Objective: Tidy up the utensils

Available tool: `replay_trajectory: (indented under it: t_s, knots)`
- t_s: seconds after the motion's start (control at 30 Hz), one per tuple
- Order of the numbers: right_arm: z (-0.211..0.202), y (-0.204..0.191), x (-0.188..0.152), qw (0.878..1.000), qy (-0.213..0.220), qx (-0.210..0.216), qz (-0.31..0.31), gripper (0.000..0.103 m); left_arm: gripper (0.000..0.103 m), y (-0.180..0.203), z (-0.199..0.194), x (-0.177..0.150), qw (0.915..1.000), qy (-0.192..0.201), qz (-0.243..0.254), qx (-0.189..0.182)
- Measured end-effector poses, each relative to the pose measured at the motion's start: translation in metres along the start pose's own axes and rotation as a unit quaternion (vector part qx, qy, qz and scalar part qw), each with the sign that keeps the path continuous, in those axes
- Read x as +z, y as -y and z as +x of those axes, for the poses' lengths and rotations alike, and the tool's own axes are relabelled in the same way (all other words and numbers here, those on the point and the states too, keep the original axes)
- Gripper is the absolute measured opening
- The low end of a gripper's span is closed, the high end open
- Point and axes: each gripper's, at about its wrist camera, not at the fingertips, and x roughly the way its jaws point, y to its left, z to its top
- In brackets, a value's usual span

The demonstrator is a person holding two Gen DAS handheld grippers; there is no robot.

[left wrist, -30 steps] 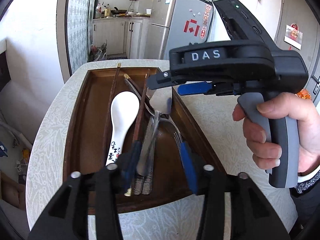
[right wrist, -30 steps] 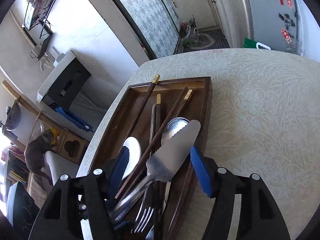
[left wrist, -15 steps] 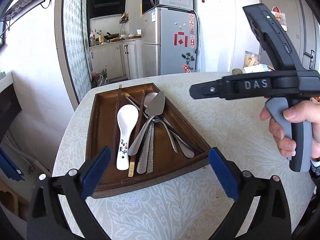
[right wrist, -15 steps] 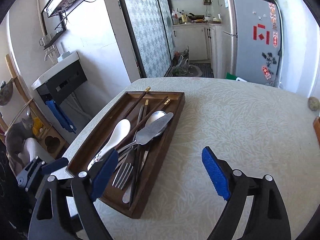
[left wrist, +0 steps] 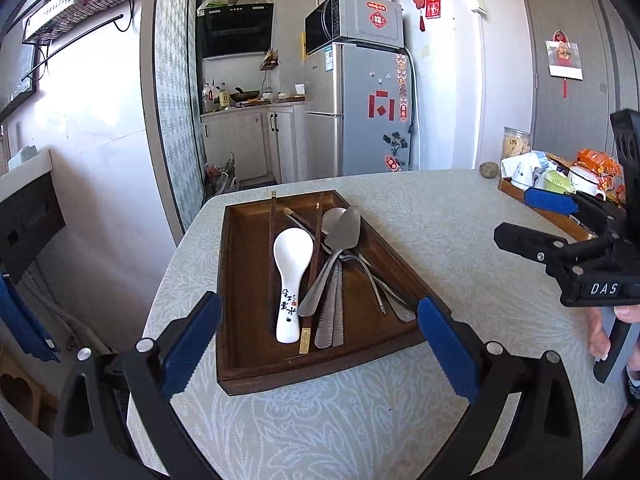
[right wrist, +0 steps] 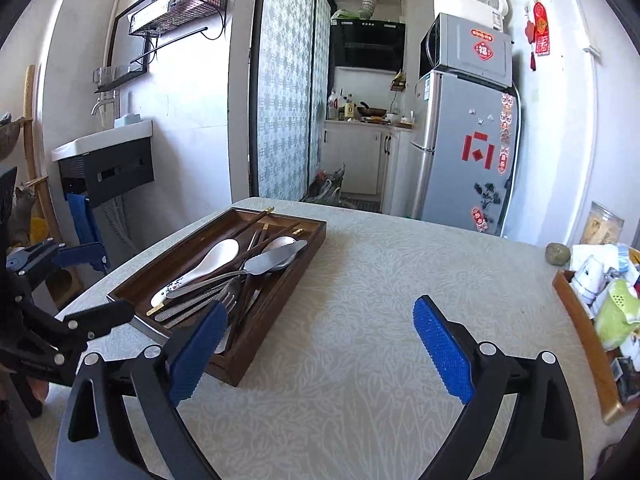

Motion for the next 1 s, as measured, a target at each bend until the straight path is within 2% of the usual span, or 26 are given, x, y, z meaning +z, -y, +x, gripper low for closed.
replay_trajectory:
  t_s: [0.2,0.37,0.6,0.87,1.0]
  knots:
    - [-0.013,0.003,-0.009,0.999,0.028,-0.031,-0.011,0.099,0.1,0.002,-0.008,-0.001,0.9997,0.02,0.008,-0.007]
    - [-0.019,0.007,-0.013,0.999,0.041,-0.026,-0.001,0.099,0.1,0.004,-0.009,-0.001,0.9995,0.026,0.016,-0.01]
    - [-0.028,0.011,-0.016,0.998,0.061,-0.027,0.017,0.1,0.1,-0.002,-0.005,-0.001,0.9997,0.017,-0.002,-0.014]
    - [-0.032,0.013,-0.017,0.997,0.071,-0.03,0.026,0.1,0.1,-0.004,-0.002,-0.001,0.9999,0.01,-0.006,0.008]
    - [-0.031,0.011,-0.017,0.997,0.07,-0.014,0.02,0.1,0.1,-0.001,-0.002,-0.001,0.9999,0.01,0.004,0.012]
